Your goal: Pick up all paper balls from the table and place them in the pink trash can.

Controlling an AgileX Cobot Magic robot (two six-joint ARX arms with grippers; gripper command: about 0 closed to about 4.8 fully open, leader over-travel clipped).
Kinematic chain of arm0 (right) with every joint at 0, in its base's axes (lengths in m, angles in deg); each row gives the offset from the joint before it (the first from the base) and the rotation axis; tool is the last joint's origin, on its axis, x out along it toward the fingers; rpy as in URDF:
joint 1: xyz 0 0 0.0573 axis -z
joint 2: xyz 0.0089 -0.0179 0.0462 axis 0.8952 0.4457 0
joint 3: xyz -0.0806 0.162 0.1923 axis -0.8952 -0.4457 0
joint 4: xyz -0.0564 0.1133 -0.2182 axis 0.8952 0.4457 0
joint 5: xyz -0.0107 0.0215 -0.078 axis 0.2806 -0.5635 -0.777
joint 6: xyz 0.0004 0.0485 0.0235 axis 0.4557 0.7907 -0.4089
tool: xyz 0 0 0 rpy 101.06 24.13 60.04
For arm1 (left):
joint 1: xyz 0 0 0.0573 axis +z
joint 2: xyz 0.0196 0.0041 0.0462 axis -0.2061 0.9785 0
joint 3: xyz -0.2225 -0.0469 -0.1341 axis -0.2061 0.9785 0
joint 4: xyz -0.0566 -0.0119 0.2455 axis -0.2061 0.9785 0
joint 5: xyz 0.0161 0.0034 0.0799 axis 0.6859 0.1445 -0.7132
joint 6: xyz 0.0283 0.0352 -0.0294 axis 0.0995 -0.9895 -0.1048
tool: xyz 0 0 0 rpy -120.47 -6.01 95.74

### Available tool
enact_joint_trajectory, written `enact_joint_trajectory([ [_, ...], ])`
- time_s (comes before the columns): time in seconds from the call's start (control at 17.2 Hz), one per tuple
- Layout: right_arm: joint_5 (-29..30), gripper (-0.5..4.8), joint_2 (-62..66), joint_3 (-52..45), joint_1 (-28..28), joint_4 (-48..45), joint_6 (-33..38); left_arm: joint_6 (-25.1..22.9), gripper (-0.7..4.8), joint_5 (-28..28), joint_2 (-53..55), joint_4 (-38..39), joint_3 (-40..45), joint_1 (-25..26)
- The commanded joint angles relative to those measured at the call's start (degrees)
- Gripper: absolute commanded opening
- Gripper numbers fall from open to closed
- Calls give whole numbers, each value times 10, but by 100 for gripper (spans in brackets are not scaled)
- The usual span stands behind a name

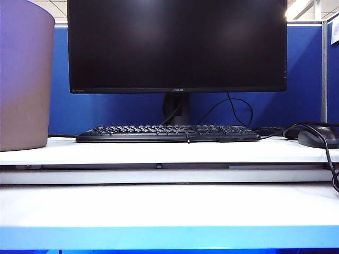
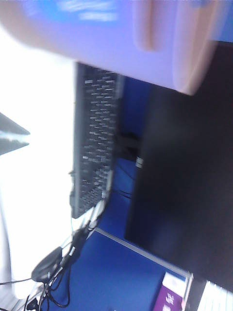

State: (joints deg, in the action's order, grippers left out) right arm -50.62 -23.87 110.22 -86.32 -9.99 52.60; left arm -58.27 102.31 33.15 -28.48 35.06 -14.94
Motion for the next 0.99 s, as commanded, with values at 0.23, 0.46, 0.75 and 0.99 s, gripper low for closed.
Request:
enact_joint_trajectory([
  [0.23, -15, -5, 13, -34, -1, 34, 6, 58, -4, -5, 0, 29, 38, 0],
  [0.46, -16, -5, 13, -38, -1, 78, 5, 59, -4, -5, 0, 37, 38, 0],
  [0.75, -16, -5, 13, -38, -1, 80, 5, 59, -4, -5, 0, 37, 38, 0],
  [0.99, -16, -5, 13, -38, -1, 80, 5, 25, -5, -12, -3, 40, 38, 1],
])
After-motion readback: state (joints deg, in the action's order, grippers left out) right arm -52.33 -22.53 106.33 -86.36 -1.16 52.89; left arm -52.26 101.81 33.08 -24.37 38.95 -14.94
